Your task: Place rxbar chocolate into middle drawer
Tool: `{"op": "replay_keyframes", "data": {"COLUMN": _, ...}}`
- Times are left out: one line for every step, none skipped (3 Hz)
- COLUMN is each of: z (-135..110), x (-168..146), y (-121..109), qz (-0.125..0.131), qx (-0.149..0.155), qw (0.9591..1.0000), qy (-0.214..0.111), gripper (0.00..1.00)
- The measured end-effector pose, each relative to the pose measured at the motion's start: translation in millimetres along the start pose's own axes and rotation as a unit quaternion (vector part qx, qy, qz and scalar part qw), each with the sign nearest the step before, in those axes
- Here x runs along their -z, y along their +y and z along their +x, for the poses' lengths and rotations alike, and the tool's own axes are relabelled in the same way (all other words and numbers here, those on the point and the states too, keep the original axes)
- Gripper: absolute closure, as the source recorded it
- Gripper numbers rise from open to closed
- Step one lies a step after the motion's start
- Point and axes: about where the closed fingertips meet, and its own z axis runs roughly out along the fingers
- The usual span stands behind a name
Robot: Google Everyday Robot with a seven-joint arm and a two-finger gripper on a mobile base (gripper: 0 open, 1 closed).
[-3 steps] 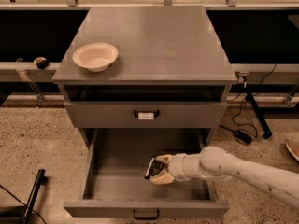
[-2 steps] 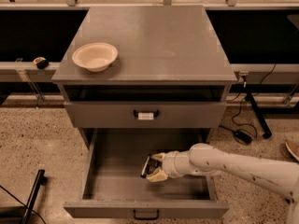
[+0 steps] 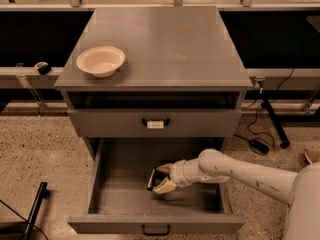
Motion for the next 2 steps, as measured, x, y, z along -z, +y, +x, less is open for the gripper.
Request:
{"op": "replay_keyframes", "data": {"z": 0.0, "x": -0.6, "y": -1.0, "qz": -0.004, "qx": 0.001, "qw": 1.0, "qy": -0.002, "gripper": 0.81}}
{"op": "replay_keyframes", "data": {"z": 0.0, "x": -0.6, "y": -1.0, "qz": -0.004, "qx": 0.001, "qw": 1.0, "qy": -0.002, "gripper": 0.58}}
